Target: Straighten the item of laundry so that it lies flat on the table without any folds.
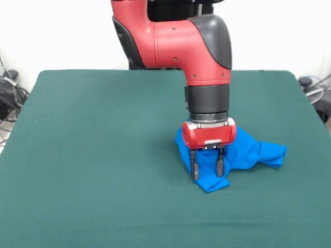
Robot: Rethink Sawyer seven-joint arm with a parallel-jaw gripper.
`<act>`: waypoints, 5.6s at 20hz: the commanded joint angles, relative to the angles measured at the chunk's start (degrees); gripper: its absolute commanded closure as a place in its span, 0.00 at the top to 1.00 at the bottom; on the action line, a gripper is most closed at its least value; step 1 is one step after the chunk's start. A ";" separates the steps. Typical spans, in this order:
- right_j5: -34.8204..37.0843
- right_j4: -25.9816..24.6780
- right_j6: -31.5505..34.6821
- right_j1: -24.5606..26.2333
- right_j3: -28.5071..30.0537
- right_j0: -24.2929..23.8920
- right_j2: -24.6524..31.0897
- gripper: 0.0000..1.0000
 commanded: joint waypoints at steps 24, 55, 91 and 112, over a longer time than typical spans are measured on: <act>6.27 -1.31 9.27 5.68 -0.96 0.35 4.23 0.00; 16.80 1.88 8.57 -4.20 4.42 0.98 2.41 0.00; 72.52 6.98 15.10 -38.07 -1.04 11.04 -3.34 0.00; 120.78 7.23 40.75 -41.96 -34.01 23.45 -4.90 0.00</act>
